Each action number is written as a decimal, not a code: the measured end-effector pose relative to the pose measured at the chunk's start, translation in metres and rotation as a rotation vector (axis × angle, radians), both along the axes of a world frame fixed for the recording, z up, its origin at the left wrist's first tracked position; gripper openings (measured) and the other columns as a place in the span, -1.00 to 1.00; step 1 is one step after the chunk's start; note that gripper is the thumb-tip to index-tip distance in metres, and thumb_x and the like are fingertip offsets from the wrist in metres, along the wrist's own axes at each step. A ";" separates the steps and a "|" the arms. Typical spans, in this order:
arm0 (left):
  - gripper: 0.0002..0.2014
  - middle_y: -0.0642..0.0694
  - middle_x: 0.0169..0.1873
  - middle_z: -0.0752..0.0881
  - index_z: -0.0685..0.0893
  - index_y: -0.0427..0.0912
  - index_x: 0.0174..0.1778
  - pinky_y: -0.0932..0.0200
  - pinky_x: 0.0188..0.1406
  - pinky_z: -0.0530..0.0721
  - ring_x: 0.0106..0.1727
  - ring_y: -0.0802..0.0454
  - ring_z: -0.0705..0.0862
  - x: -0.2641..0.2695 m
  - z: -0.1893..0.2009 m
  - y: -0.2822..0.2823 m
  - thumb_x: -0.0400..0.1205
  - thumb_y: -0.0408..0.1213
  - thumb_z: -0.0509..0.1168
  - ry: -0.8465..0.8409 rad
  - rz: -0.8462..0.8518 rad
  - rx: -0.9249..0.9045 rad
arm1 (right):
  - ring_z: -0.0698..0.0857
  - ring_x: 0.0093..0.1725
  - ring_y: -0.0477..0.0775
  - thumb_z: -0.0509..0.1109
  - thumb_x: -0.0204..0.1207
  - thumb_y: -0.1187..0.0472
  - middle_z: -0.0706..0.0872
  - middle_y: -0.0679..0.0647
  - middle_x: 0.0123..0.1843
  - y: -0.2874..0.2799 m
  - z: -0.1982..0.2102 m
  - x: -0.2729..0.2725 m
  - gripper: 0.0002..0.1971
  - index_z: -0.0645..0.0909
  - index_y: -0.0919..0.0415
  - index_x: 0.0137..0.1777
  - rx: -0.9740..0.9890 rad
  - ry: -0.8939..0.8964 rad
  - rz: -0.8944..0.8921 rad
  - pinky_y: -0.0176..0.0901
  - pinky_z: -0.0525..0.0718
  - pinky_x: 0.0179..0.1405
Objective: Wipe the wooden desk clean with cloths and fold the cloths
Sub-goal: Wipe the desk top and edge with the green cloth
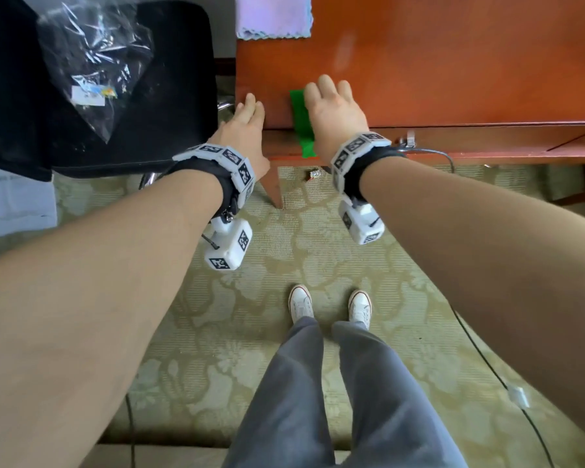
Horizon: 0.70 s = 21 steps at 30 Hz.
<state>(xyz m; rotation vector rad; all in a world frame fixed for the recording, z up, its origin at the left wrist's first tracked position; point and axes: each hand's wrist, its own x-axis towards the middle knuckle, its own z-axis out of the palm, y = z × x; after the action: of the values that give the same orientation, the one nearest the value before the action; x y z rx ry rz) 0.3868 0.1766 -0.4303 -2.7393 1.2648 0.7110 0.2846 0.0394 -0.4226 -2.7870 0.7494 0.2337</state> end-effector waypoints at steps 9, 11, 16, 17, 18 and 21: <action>-0.04 -0.09 0.74 -0.17 -0.12 -0.21 0.74 -0.20 0.64 0.23 0.73 -0.09 0.05 -0.017 0.008 -0.018 0.57 -0.24 0.39 -0.130 0.038 0.200 | 0.43 0.26 0.31 0.41 0.32 0.54 0.45 0.22 0.27 -0.080 0.000 -0.084 -0.52 0.42 0.30 0.23 -0.039 -0.002 -0.116 0.03 0.54 -0.19; 0.03 -0.21 0.73 -0.16 -0.14 -0.29 0.72 -0.27 0.66 0.11 0.73 -0.14 0.00 -0.032 0.009 -0.028 0.53 -0.16 0.45 -0.210 0.030 0.270 | 0.44 0.25 0.30 0.40 0.33 0.54 0.45 0.21 0.25 -0.088 -0.002 -0.092 -0.54 0.44 0.29 0.21 -0.036 -0.020 -0.092 0.03 0.54 -0.21; 0.11 -0.24 0.71 -0.30 -0.23 -0.27 0.72 -0.26 0.69 -0.01 0.74 -0.17 -0.17 -0.104 -0.001 -0.090 0.52 -0.15 0.48 -0.266 -0.139 0.190 | 0.43 0.26 0.26 0.41 0.35 0.50 0.45 0.17 0.24 -0.115 -0.002 -0.116 -0.55 0.45 0.24 0.22 -0.015 -0.036 -0.061 0.02 0.55 -0.17; 0.11 -0.21 0.71 -0.31 -0.23 -0.26 0.73 -0.24 0.70 -0.03 0.74 -0.14 -0.18 -0.120 -0.005 -0.109 0.51 -0.19 0.48 -0.252 -0.177 0.126 | 0.43 0.26 0.26 0.41 0.36 0.50 0.46 0.16 0.24 -0.123 -0.002 -0.124 -0.55 0.45 0.23 0.23 -0.018 -0.043 -0.061 0.03 0.57 -0.16; 0.10 -0.19 0.71 -0.31 -0.22 -0.26 0.73 -0.22 0.70 -0.04 0.74 -0.12 -0.19 -0.136 -0.008 -0.129 0.51 -0.23 0.47 -0.229 -0.203 0.063 | 0.44 0.25 0.26 0.40 0.36 0.50 0.46 0.16 0.23 -0.130 -0.003 -0.132 -0.56 0.46 0.23 0.23 -0.023 -0.051 -0.056 0.05 0.58 -0.16; 0.06 -0.16 0.72 -0.32 -0.24 -0.26 0.73 -0.16 0.71 -0.08 0.74 -0.11 -0.20 -0.175 -0.015 -0.183 0.52 -0.29 0.42 -0.152 -0.232 -0.003 | 0.45 0.26 0.27 0.39 0.39 0.48 0.48 0.16 0.22 -0.157 -0.003 -0.159 -0.58 0.48 0.22 0.24 -0.035 -0.063 -0.062 0.10 0.63 -0.10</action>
<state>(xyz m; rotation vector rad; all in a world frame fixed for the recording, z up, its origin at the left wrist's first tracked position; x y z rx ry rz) 0.2115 -0.0064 -0.4456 -2.5336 1.5129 0.4710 0.1253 -0.1178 -0.4257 -2.7840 0.8308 0.1226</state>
